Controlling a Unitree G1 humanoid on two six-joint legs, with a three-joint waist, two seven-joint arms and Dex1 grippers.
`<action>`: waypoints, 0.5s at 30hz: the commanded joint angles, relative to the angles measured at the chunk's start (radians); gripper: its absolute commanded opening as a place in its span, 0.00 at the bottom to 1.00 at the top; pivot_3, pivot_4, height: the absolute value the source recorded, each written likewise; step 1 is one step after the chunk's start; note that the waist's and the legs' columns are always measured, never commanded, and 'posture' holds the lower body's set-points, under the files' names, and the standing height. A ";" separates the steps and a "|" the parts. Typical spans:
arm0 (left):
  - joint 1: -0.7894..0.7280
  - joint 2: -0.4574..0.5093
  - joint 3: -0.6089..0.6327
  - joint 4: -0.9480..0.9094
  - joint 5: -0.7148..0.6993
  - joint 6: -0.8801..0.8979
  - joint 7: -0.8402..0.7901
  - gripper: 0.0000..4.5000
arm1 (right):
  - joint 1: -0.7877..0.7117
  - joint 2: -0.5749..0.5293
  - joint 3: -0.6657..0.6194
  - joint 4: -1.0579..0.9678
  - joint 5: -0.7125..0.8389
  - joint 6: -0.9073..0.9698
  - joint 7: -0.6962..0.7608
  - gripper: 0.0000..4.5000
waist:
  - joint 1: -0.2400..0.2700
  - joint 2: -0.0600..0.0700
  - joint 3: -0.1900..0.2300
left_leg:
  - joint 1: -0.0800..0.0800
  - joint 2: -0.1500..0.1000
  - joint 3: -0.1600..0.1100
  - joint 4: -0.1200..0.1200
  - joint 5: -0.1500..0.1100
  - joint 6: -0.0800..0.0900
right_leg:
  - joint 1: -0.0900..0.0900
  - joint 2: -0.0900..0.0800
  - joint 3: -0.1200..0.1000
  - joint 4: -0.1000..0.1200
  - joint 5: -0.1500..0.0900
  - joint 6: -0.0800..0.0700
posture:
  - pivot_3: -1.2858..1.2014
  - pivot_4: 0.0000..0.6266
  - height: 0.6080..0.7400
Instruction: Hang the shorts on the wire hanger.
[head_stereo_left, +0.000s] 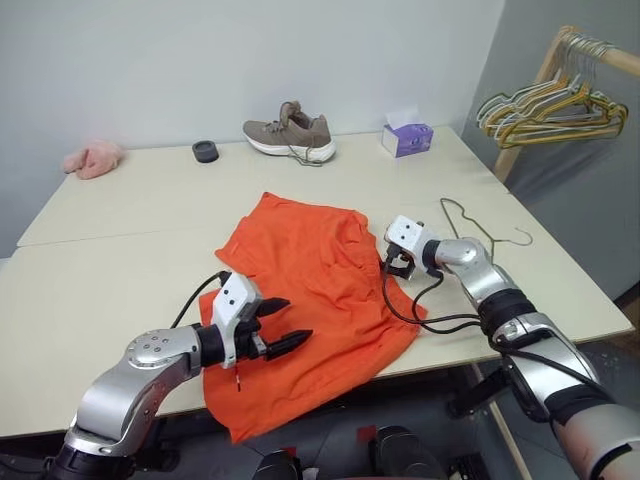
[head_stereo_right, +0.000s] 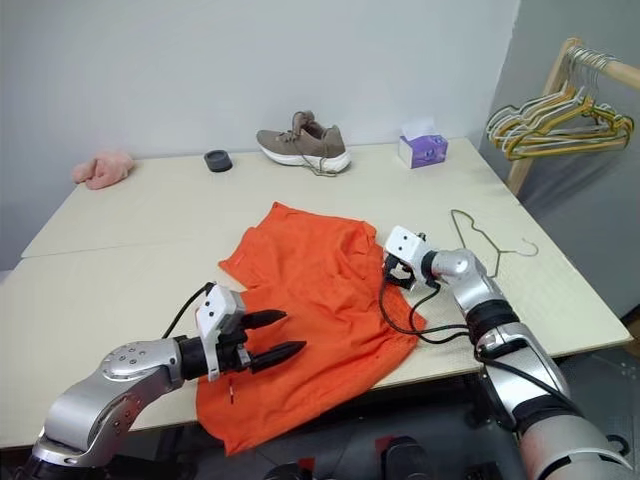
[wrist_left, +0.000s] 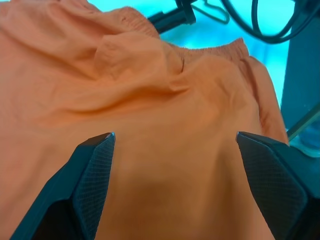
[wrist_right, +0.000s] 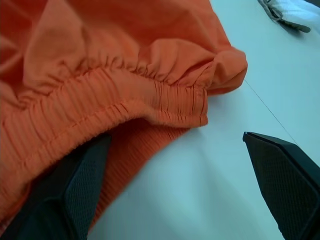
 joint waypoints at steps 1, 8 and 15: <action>-0.006 0.000 0.020 0.007 0.010 -0.034 -0.014 0.91 | -0.052 0.033 -0.072 0.011 0.070 0.005 0.010 1.00 | -0.004 0.000 0.000 | 0.000 0.000 0.000 0.000 0.000 0.000 | 0.000 0.000 0.000 0.001 0.000 0.000 | 0.46 0.04 1.00; -0.013 -0.003 0.018 0.043 0.030 -0.065 -0.027 0.91 | -0.087 0.075 -0.071 0.099 0.008 -0.023 -0.177 1.00 | -0.008 0.000 0.000 | 0.001 0.000 0.000 0.001 0.000 0.000 | -0.001 0.000 0.000 0.005 -0.001 -0.001 | 0.46 0.05 1.00; -0.012 -0.015 0.015 0.065 0.042 -0.098 -0.041 0.91 | -0.109 0.122 -0.077 0.183 -0.032 -0.052 -0.369 1.00 | -0.011 0.000 0.000 | 0.002 0.000 0.000 0.001 0.000 0.000 | -0.002 0.000 0.001 0.010 -0.002 -0.003 | 0.46 0.04 1.00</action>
